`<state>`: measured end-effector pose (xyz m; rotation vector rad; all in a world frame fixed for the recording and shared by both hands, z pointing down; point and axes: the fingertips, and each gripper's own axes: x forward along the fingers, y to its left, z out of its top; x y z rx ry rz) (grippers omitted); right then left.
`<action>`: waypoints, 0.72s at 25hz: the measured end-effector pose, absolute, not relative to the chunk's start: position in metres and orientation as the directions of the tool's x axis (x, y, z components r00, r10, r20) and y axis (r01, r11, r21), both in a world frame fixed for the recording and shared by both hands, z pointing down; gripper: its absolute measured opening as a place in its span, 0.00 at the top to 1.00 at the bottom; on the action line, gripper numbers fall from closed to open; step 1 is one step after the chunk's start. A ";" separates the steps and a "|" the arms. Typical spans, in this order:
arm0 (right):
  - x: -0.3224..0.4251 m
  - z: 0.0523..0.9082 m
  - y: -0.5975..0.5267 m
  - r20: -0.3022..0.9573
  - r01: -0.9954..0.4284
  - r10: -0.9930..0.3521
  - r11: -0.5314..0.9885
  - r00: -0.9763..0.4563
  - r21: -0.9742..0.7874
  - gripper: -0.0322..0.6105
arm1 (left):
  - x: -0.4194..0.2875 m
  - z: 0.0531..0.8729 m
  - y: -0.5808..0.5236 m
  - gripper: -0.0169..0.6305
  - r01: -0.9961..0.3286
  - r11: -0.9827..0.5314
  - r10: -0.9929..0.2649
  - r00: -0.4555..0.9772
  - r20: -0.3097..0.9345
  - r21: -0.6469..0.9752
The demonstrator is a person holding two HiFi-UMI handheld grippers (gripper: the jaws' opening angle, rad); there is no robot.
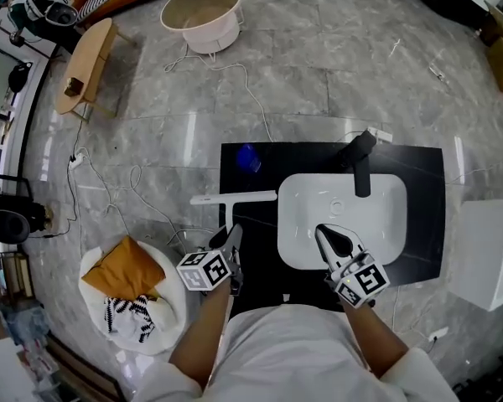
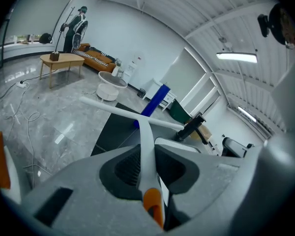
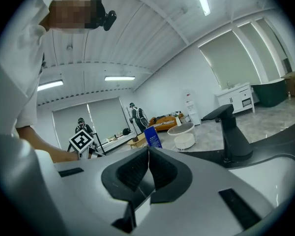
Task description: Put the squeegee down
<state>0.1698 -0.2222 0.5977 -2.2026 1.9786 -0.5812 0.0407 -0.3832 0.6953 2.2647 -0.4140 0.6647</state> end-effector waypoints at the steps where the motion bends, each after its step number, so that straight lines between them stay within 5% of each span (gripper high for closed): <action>1: 0.171 0.599 -0.222 0.202 -0.927 -0.976 -0.145 0.078 -0.344 0.93 | 0.043 0.702 -0.383 0.85 -0.471 -0.684 -0.083 0.809 0.582 0.557; 18: 0.184 0.616 -0.196 0.237 -0.888 -0.953 -0.270 0.191 -0.371 0.93 | 0.057 0.777 -0.368 0.85 -0.491 -0.680 0.038 0.719 0.694 0.545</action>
